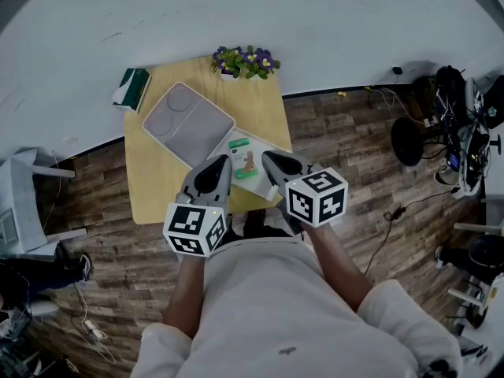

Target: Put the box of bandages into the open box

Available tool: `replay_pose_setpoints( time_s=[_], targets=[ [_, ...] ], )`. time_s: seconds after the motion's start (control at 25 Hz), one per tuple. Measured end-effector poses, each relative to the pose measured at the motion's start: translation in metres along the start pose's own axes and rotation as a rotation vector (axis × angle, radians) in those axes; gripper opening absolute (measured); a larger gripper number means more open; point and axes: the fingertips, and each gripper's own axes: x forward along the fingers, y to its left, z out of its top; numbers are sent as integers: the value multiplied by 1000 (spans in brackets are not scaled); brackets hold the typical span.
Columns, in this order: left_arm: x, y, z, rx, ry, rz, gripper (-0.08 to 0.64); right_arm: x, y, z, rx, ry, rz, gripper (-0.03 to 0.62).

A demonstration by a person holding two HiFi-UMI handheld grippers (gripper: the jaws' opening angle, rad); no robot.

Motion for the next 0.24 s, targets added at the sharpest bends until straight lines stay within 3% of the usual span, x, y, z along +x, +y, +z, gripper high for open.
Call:
replay_pose_setpoints(
  time_s=[0.24],
  targets=[
    [1, -2, 1, 1, -2, 0, 6, -1, 0, 2, -7, -4, 3, 3]
  ],
)
